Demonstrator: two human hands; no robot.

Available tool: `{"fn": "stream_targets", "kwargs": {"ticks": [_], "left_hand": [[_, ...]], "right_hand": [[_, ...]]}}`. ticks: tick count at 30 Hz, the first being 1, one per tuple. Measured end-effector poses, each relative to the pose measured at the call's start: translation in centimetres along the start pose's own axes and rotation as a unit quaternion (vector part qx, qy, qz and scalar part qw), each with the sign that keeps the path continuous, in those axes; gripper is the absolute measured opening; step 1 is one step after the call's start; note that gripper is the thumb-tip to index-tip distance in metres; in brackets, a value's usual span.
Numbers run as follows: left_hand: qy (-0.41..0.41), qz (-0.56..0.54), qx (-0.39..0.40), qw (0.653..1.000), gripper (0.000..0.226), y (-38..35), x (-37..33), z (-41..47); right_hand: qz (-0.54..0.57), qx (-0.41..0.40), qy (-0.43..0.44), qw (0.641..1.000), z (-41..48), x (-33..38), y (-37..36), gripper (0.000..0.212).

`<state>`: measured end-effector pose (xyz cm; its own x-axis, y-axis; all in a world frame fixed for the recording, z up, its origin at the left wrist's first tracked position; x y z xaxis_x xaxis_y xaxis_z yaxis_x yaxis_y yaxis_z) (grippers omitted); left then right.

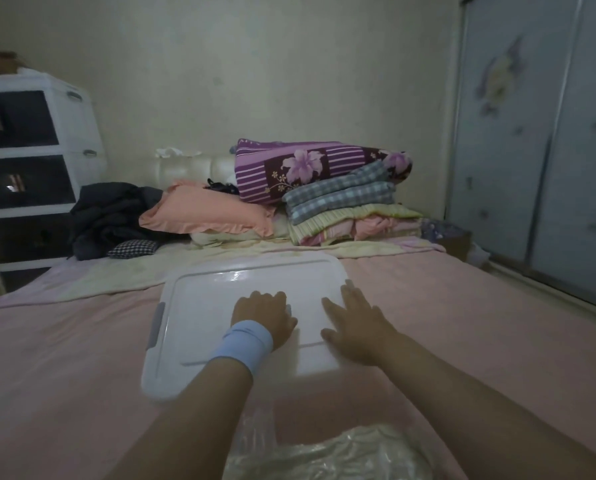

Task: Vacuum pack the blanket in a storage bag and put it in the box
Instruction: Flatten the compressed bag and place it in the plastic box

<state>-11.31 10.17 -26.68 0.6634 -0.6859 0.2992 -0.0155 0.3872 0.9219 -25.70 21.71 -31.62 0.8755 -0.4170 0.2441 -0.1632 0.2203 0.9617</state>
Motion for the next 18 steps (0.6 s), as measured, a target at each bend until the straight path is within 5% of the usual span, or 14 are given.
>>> {"fn": "stream_targets", "kwargs": {"ticks": [2, 9, 13, 18], "left_hand": [[-0.017, -0.007, -0.033, 0.999, 0.055, -0.7, -0.8, 0.5], [-0.036, -0.045, 0.042, 0.997, 0.082, -5.0, -3.1, 0.9], [-0.036, -0.046, 0.036, 0.998, 0.083, -5.6, -2.9, 0.8], [-0.036, -0.044, 0.027, 0.998, 0.084, -6.0, -3.5, 0.3]], "right_hand": [[0.013, -0.028, 0.01, 0.999, -0.4, -0.4, -0.5, 0.071], [0.127, -0.173, 0.001, 0.977, 0.1, -2.6, 0.2, 0.041], [0.15, -0.12, -0.109, 0.975, 0.8, -4.3, -0.1, 0.052], [0.164, -0.129, -0.106, 0.972, 0.2, -4.0, -1.0, 0.055]]}}
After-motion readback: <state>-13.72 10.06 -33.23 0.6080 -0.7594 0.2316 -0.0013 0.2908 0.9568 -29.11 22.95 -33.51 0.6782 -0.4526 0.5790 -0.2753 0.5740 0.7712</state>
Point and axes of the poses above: each hand's wrist, its own z-axis towards the middle knuckle, its own y-axis out of the back of the hand, x = y × z, the point moved 2 cm from there along z, towards the middle knuckle, and after that the axes turned 7 degrees about z, right-handed, at the moved point
